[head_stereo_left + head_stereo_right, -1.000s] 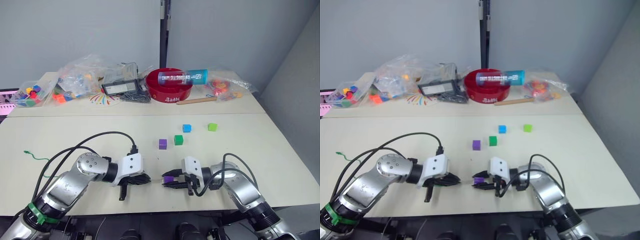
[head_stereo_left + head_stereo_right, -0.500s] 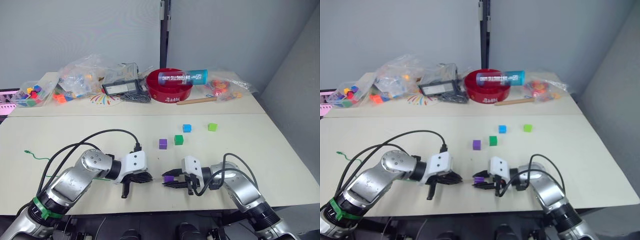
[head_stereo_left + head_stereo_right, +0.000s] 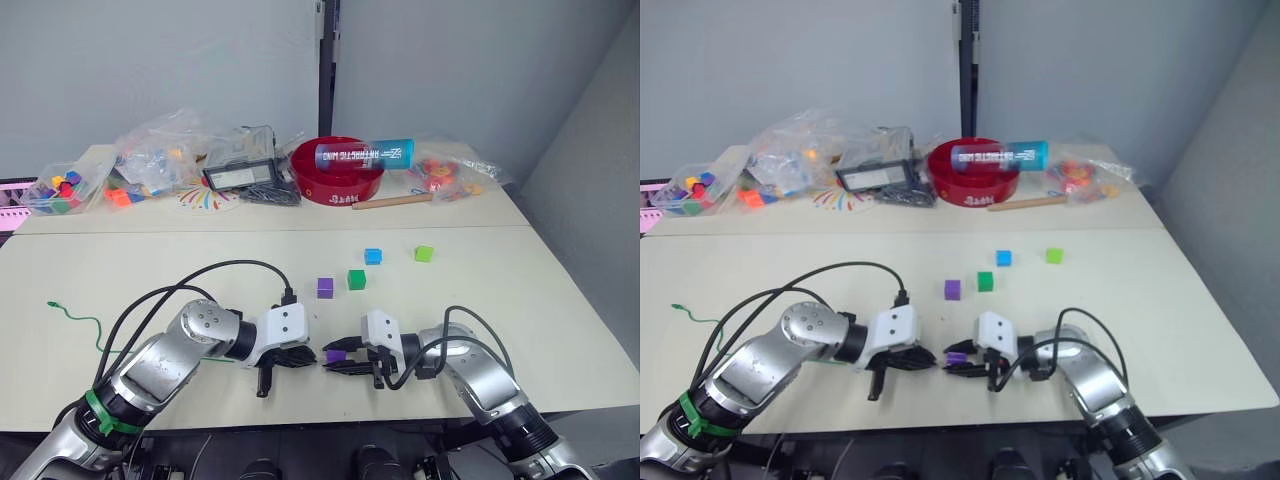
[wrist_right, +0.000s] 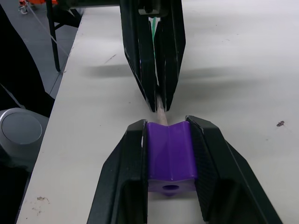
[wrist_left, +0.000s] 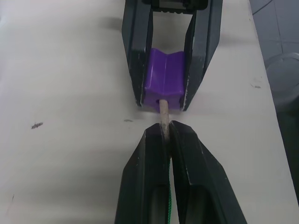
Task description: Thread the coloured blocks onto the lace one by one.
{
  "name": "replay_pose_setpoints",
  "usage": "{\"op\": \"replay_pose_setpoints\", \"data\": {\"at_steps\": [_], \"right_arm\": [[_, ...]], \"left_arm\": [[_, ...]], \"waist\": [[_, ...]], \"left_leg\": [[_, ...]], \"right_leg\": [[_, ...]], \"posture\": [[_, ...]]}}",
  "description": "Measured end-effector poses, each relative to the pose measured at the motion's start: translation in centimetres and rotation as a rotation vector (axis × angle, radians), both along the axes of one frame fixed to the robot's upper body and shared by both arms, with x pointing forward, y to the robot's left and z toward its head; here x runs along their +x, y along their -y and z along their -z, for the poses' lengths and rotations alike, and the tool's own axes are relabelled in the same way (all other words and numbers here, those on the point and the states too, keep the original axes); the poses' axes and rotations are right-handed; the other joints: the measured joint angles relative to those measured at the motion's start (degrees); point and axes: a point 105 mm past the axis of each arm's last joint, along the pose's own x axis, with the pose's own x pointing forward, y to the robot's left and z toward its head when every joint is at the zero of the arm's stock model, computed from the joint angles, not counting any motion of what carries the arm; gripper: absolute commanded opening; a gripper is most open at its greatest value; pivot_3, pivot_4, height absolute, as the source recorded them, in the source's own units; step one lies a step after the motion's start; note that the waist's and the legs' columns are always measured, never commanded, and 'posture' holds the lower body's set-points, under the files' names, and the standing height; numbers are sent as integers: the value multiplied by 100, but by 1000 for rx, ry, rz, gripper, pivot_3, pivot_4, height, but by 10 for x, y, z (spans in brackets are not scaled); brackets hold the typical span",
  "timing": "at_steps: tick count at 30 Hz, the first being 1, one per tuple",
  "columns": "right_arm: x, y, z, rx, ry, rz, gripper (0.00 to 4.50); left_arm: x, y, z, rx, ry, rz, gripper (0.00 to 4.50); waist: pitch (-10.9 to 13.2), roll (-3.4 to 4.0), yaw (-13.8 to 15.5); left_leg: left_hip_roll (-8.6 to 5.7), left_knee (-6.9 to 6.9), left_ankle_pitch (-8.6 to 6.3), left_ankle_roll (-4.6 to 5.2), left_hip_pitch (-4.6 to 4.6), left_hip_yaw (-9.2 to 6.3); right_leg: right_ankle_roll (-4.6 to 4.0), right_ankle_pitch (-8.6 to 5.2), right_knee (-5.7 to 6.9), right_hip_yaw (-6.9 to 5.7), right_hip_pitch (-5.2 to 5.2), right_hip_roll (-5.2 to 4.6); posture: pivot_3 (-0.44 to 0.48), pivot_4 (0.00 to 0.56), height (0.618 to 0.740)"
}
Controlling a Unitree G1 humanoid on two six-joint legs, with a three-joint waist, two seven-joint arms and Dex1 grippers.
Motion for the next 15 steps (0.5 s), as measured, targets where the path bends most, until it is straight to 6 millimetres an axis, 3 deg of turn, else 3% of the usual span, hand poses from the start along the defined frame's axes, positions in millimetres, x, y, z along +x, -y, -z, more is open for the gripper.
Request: {"op": "replay_pose_setpoints", "data": {"at_steps": [11,15], "right_arm": [[0,-1,0,-24,9,2,741],[2,0,1,-33,15,13,741]], "left_arm": [[7,17,11,-70,-31,9,0],[10,13,15,-82,-39,-23,1293]], "waist": [[-3,4,36],[-2,3,19]], "left_leg": [[-4,3,0,0,32,-2],[-2,1,-2,2,70,-1]], "right_leg": [[4,2,-12,-1,45,-3],[45,-23,-23,-1,87,-1]], "posture": [[0,150,740],[0,150,740]]}}
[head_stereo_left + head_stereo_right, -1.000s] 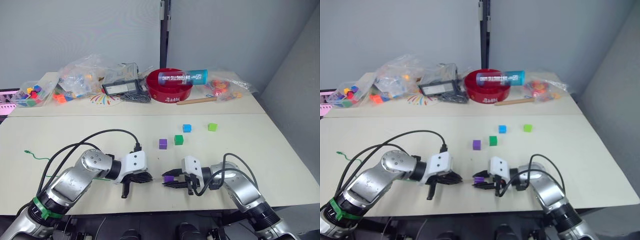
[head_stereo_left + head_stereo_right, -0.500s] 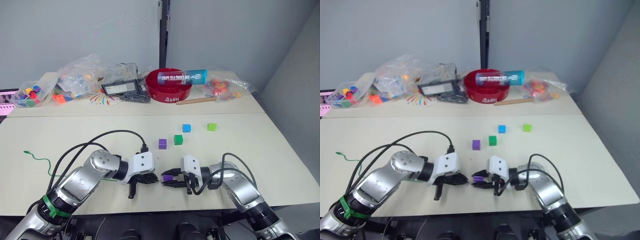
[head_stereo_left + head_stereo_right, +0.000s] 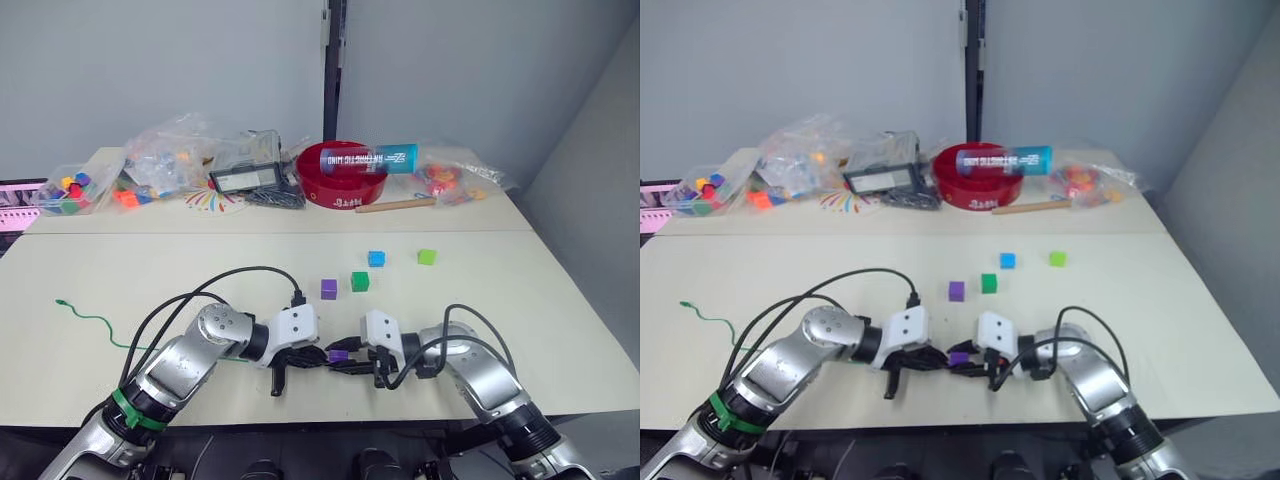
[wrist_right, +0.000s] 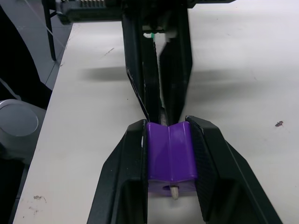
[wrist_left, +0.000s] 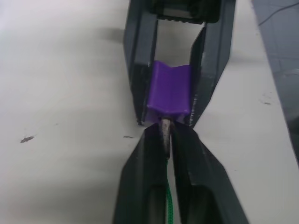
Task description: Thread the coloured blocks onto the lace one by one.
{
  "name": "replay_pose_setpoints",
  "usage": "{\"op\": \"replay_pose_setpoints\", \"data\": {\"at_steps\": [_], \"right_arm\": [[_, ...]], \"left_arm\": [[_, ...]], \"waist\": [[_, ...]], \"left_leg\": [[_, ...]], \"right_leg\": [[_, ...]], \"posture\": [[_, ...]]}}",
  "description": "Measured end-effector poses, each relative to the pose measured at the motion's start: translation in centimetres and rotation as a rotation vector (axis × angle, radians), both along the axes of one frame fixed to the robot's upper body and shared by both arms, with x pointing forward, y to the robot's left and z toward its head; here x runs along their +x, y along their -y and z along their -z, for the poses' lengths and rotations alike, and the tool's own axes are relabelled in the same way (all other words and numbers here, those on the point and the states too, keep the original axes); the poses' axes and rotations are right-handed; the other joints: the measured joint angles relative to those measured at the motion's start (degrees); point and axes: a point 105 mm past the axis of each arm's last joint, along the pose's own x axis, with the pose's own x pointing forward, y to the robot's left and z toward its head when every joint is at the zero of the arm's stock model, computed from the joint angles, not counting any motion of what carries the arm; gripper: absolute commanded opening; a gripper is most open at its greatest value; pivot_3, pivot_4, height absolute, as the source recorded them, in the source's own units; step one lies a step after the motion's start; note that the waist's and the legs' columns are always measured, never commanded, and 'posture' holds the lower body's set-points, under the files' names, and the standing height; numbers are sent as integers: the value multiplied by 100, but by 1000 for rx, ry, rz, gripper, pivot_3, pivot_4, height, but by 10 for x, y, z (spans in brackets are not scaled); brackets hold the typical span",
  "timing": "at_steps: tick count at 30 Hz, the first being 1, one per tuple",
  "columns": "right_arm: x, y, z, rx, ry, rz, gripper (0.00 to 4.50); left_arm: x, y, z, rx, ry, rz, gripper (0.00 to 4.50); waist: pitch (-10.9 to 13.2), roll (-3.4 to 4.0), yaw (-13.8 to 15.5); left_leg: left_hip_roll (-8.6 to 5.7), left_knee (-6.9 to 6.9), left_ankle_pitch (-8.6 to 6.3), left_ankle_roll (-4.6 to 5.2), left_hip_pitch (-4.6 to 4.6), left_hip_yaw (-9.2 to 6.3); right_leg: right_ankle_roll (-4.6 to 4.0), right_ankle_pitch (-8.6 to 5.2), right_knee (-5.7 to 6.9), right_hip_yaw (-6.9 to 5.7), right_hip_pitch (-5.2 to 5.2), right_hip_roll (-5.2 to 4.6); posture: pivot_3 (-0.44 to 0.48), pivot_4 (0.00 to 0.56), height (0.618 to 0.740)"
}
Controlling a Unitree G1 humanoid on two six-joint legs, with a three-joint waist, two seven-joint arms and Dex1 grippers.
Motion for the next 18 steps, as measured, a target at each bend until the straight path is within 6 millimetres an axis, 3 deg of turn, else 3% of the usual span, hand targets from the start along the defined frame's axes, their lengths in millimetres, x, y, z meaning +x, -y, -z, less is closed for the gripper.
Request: {"op": "replay_pose_setpoints", "data": {"at_steps": [4,8,12,18], "right_arm": [[0,-2,0,5,2,-3,741],[0,-4,0,8,3,-5,741],[0,-4,0,9,2,-4,741],[1,-3,0,-1,7,-6,741]], "left_arm": [[4,-11,-11,-26,10,-27,2584],[-7,-20,-27,-62,11,20,2584],[-18,-49,-15,-9,-48,-18,2584],[-15,-59,1,-4,-13,-57,2584]], "waist": [[0,0,-34],[1,0,-68],[2,2,-99],[3,0,-79]], "left_leg": [[4,-4,0,1,-3,-3],[4,-6,-1,2,-2,-1],[4,-10,-1,2,-2,-3],[4,-10,-1,2,-3,0]], "right_leg": [[-23,13,5,0,-9,4],[-38,22,3,1,-9,4],[-37,20,2,-1,-10,3],[-34,19,0,-1,-9,2]], "posture": [[0,150,740],[0,150,740],[0,150,740],[0,150,740]]}}
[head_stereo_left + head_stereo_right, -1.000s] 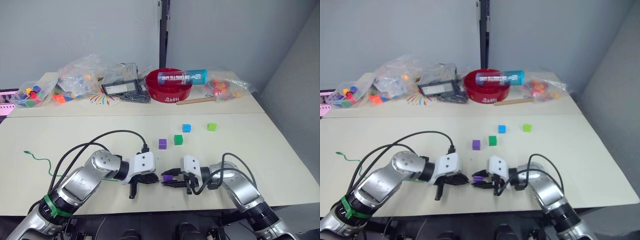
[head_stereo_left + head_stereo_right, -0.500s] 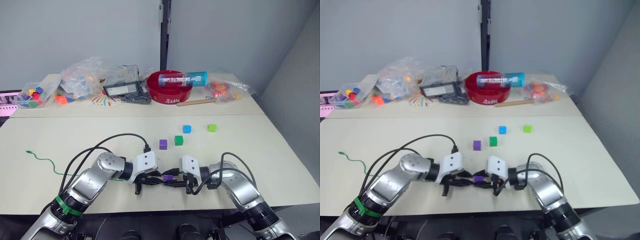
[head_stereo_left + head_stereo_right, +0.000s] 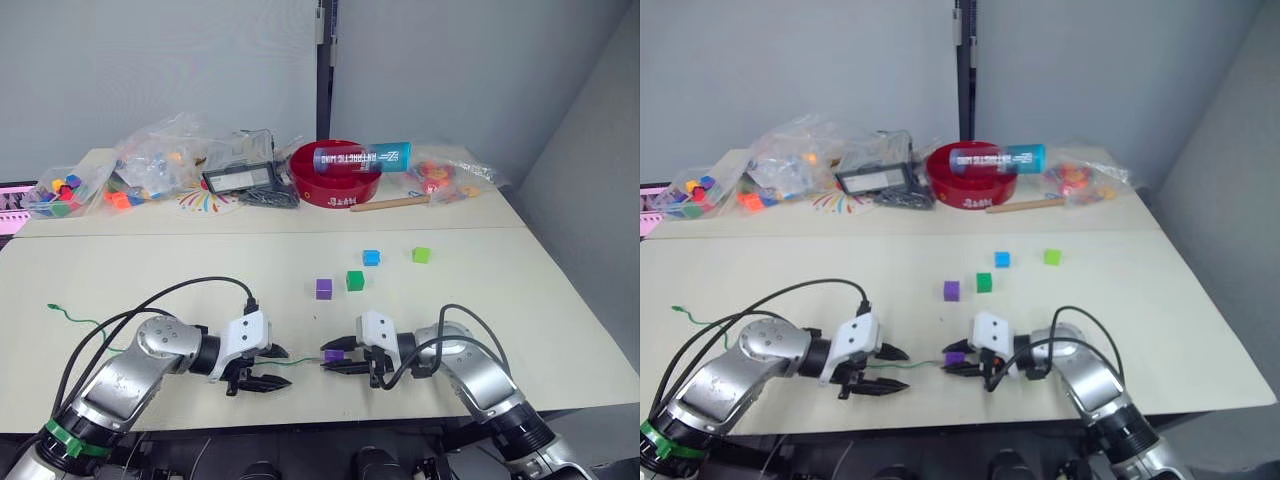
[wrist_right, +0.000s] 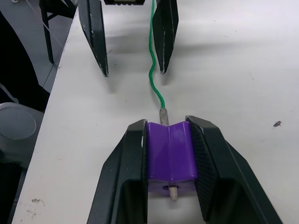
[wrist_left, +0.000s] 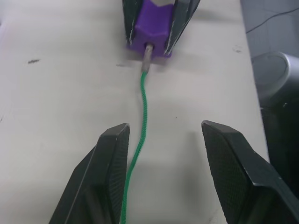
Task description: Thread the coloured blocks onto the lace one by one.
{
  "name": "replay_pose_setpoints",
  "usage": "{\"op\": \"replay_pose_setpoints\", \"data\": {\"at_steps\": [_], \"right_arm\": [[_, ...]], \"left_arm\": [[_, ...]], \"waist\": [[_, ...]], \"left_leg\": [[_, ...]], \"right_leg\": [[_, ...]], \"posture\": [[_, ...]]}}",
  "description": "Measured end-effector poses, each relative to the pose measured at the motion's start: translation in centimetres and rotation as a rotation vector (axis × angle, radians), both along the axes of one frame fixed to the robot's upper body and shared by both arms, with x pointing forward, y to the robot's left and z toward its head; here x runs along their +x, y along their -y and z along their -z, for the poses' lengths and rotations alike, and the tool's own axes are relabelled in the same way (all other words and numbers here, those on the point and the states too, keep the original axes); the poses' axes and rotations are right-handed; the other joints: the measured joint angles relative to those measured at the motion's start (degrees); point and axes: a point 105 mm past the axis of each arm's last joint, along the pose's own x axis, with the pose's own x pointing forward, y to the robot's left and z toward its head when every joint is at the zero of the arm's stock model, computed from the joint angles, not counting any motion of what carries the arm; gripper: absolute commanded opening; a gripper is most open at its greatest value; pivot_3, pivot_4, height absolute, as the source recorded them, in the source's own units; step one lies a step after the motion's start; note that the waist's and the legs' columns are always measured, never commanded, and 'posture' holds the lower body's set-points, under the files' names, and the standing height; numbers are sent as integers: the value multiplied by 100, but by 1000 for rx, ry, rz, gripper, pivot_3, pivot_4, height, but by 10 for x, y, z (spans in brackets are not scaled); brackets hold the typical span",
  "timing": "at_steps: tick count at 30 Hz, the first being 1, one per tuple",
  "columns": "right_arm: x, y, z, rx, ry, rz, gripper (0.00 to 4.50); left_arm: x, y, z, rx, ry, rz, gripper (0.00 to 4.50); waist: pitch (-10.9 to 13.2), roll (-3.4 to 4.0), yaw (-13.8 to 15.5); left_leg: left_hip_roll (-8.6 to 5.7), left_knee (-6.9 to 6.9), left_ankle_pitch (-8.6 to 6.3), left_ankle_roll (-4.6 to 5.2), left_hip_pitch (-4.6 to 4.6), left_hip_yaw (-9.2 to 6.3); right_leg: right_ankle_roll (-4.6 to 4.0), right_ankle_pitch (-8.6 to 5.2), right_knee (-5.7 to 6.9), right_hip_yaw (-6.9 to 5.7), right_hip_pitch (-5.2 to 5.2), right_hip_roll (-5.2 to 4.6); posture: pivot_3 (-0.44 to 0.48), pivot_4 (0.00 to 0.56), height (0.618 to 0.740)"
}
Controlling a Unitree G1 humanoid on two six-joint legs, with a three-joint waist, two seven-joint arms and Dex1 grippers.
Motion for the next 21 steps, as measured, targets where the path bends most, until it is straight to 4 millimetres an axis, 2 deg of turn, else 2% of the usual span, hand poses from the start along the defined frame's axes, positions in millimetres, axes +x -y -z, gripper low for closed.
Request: {"op": "replay_pose_setpoints", "data": {"at_steps": [3,4,10,21], "right_arm": [[0,-1,0,-3,1,-5,741],[0,-1,0,-3,1,-6,741],[0,0,0,-11,4,-6,741],[-1,1,0,-11,4,1,741]], "left_arm": [[4,4,5,-12,28,-4,2584],[5,5,8,-12,31,-5,2024],[4,7,12,-26,34,11,73],[9,20,9,-73,63,11,29]], "waist": [[0,0,6],[0,0,6],[0,0,36],[0,0,56]], "left_leg": [[0,0,0,0,0,1],[0,0,0,0,-1,1],[-1,0,0,0,-2,1],[0,0,0,0,-2,2]], "right_leg": [[-1,1,-1,1,0,0],[-3,2,0,1,-1,0],[-1,1,-1,1,-1,-1],[4,-2,-3,1,-1,-1]], "posture": [[0,150,740],[0,150,740],[0,150,740],[0,150,740]]}}
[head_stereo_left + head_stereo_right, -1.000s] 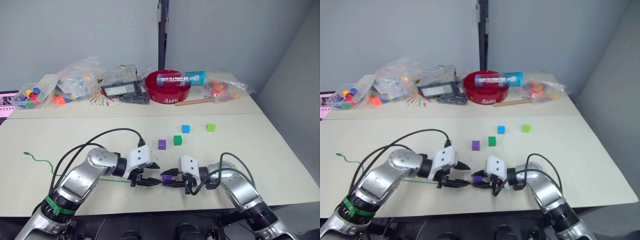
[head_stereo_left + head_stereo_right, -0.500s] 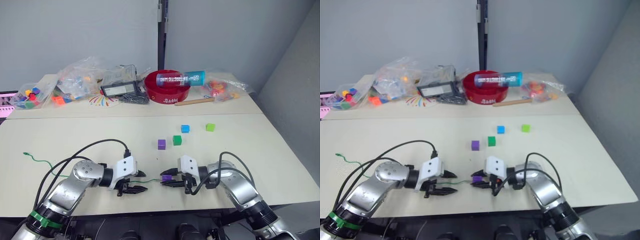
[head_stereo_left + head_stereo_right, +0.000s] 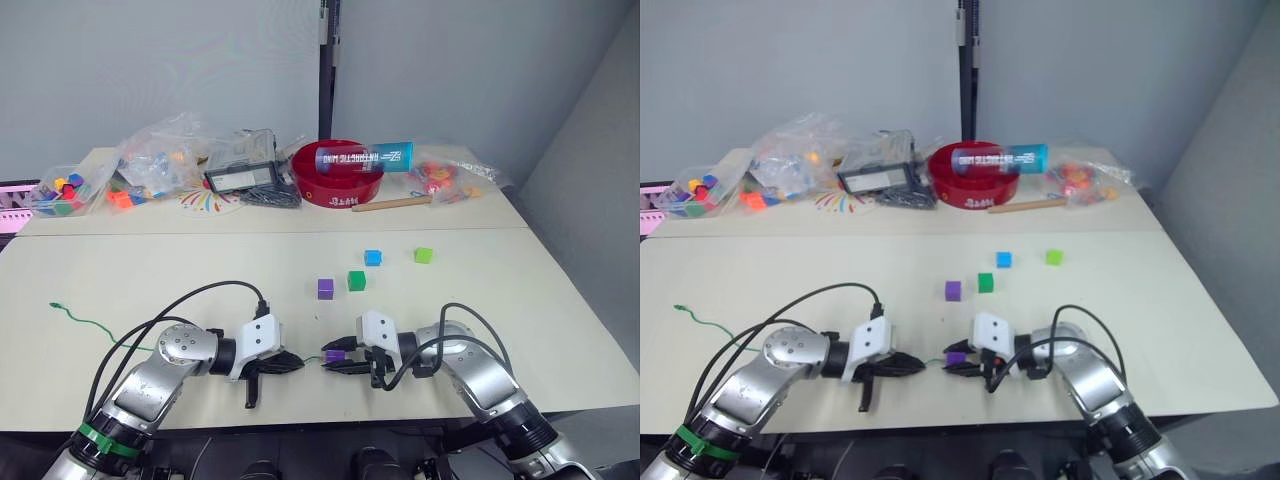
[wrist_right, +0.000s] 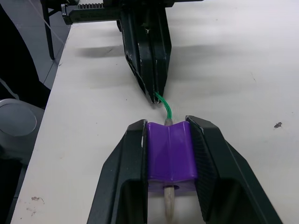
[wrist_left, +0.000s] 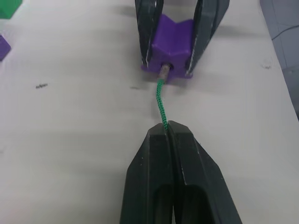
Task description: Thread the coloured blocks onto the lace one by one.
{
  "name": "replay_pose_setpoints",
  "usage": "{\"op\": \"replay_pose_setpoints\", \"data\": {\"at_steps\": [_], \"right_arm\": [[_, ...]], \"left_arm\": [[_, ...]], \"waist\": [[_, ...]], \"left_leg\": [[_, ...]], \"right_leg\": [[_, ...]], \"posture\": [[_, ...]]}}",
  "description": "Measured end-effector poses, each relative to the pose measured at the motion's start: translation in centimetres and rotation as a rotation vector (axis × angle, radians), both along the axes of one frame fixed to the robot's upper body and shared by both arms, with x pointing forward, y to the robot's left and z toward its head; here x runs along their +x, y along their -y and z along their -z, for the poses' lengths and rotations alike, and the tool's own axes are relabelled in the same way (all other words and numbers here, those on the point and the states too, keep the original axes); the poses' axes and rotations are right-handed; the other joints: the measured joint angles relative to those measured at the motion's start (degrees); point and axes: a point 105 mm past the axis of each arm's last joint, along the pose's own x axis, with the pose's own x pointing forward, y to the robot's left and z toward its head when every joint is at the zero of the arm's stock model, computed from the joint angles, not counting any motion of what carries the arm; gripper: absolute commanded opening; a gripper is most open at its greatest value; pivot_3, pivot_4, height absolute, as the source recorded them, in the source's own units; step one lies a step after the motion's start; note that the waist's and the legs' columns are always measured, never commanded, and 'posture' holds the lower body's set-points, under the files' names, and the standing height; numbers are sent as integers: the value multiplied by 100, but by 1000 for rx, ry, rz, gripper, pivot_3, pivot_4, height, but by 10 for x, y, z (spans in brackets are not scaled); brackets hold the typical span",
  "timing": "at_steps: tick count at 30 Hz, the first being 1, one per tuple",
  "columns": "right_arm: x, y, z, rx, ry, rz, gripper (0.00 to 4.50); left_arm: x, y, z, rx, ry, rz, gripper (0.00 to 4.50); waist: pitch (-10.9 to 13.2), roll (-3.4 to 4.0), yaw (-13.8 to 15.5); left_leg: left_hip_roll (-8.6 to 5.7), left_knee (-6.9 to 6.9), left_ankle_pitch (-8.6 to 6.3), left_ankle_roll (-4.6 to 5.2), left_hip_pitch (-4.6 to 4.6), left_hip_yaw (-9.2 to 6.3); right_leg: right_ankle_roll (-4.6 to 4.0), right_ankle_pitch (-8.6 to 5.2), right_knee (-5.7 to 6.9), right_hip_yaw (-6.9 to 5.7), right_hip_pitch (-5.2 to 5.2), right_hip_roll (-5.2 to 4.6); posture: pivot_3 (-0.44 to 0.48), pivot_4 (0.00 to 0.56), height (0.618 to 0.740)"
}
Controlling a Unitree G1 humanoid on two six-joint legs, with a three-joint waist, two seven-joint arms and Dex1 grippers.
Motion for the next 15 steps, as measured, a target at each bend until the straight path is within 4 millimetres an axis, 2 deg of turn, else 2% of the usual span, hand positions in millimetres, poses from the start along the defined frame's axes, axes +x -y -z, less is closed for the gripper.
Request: {"op": "replay_pose_setpoints", "data": {"at_steps": [5,10,15], "right_arm": [[0,0,0,-1,-4,6,741],[0,0,0,0,-6,8,741],[1,0,0,0,-7,11,741]], "left_arm": [[-2,5,-3,-2,7,25,29],[-3,21,-3,-17,0,73,29],[1,25,-1,0,-3,71,29]], "waist": [[0,0,3],[0,0,-5],[0,0,-3]], "left_leg": [[0,0,0,0,0,-1],[0,0,0,0,0,-1],[-1,0,0,0,-1,-1]], "right_leg": [[5,-3,0,0,0,0],[7,-4,-1,0,0,0],[10,-6,-2,0,0,0]], "posture": [[0,150,740],[0,150,740],[0,150,740]]}}
